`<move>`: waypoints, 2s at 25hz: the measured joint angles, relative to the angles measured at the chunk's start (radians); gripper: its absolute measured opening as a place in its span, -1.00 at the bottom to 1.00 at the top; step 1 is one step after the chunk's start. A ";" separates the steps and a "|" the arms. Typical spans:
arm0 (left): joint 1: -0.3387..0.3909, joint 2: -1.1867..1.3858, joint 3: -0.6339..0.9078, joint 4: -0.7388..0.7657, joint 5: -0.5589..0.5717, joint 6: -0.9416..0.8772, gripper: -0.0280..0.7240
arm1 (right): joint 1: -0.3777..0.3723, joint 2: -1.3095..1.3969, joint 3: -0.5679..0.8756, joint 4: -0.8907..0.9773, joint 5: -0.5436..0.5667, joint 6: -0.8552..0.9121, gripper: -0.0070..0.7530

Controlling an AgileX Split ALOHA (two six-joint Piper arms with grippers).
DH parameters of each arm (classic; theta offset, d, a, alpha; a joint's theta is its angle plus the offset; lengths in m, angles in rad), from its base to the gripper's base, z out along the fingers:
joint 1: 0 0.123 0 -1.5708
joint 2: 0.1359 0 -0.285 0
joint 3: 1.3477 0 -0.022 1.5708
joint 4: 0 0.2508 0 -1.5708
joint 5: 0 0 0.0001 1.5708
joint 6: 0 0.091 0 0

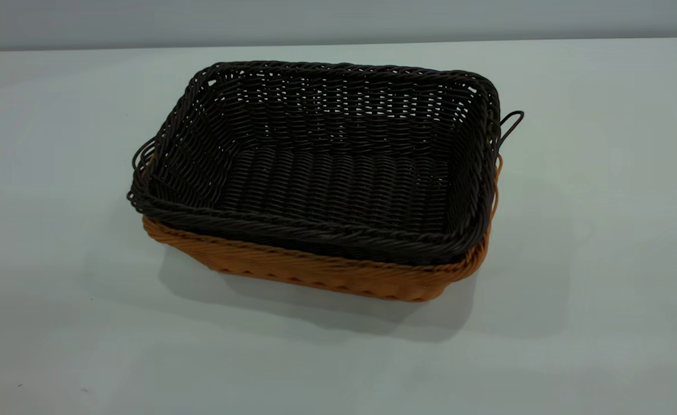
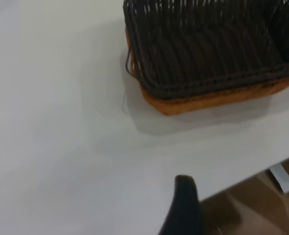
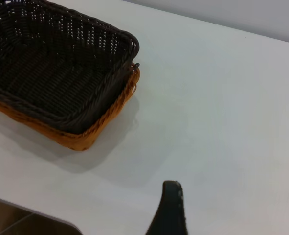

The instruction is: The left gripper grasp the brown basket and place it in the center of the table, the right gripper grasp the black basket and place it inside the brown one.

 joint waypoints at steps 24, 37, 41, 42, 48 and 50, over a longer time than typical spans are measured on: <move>0.000 -0.020 0.022 0.326 0.081 -0.331 0.52 | 0.000 0.000 0.000 0.000 0.000 0.000 0.53; 0.134 -0.167 0.022 0.328 0.090 -0.332 0.52 | 0.000 0.000 0.000 -0.001 0.000 0.001 0.53; 0.134 -0.167 0.022 0.328 0.092 -0.332 0.52 | 0.000 0.000 0.000 -0.001 0.000 0.001 0.53; 0.134 -0.167 0.022 0.328 0.092 -0.332 0.52 | 0.000 0.000 0.000 -0.001 0.000 0.001 0.53; 0.134 -0.167 0.022 0.328 0.092 -0.332 0.52 | 0.000 0.000 0.000 -0.001 0.000 0.001 0.53; 0.134 -0.167 0.022 0.328 0.092 -0.332 0.52 | 0.000 0.000 0.000 -0.001 0.000 0.001 0.53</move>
